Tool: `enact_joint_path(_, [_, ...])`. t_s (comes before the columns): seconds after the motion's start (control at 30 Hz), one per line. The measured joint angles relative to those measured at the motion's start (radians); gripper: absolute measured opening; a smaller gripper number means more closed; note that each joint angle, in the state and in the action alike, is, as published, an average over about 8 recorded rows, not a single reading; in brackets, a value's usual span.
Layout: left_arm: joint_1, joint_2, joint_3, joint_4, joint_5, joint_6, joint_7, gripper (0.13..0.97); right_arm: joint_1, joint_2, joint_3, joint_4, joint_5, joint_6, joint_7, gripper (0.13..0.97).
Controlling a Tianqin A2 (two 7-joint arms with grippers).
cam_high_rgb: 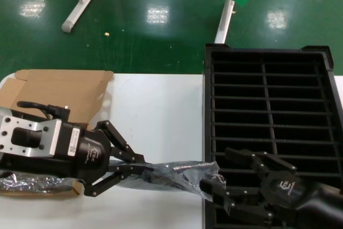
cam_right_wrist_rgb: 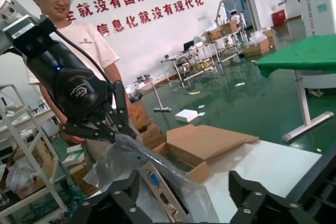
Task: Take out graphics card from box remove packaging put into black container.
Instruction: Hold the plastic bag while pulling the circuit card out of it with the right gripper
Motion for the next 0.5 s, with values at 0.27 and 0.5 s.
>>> enact_joint_path(0.27, [-0.002,0.003,0.001,0.001,0.004,-0.002,-0.002,0.142,-0.002,0.001,-0.003,-0.003,-0.001,0.004,0.014,0.634])
enact_joint_path(0.5, [-0.018,0.017,0.006,0.003,0.016,-0.008,-0.011,0.142,-0.011,-0.002,-0.005,0.003,0.01,-0.001,0.027,0.788])
